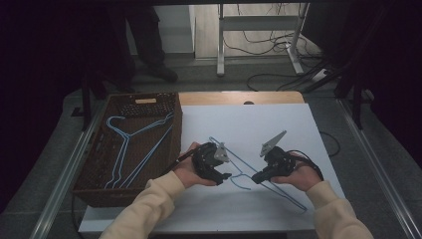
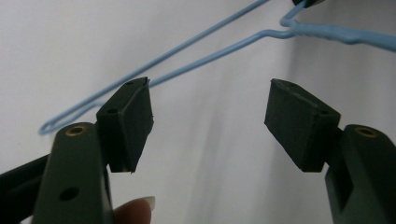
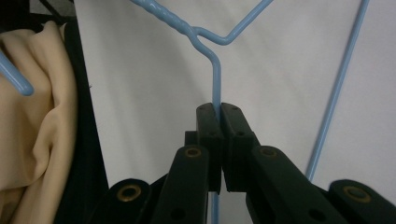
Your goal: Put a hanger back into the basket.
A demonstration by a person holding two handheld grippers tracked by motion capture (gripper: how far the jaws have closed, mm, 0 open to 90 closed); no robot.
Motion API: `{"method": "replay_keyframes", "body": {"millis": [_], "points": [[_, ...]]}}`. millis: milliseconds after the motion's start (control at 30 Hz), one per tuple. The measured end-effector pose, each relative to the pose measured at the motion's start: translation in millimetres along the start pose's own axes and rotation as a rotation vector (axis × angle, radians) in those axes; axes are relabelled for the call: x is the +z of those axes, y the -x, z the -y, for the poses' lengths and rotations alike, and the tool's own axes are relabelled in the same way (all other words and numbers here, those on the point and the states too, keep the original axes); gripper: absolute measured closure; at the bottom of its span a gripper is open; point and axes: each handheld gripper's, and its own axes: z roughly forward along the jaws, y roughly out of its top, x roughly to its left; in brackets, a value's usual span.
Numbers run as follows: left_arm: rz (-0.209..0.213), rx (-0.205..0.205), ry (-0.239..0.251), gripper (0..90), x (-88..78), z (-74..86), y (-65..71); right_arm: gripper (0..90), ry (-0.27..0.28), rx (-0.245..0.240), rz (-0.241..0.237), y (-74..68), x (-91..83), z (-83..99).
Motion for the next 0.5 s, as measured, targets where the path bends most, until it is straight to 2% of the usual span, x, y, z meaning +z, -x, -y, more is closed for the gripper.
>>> {"method": "replay_keyframes", "body": {"millis": [133,300,500], "points": [[0.004,0.021,0.003,35.8,11.6,-4.5,1.3,87.3,-0.002,-0.015,-0.012,-0.3,-0.7,1.2],[-0.009,0.076,0.007,43.5,22.6,-10.6,7.2,87.3,-0.007,-0.029,-0.025,-1.4,-1.5,2.9],[-0.040,0.135,0.002,60.5,26.6,-12.5,11.8,87.1,-0.012,-0.045,-0.033,-0.4,-1.7,4.9]]}}
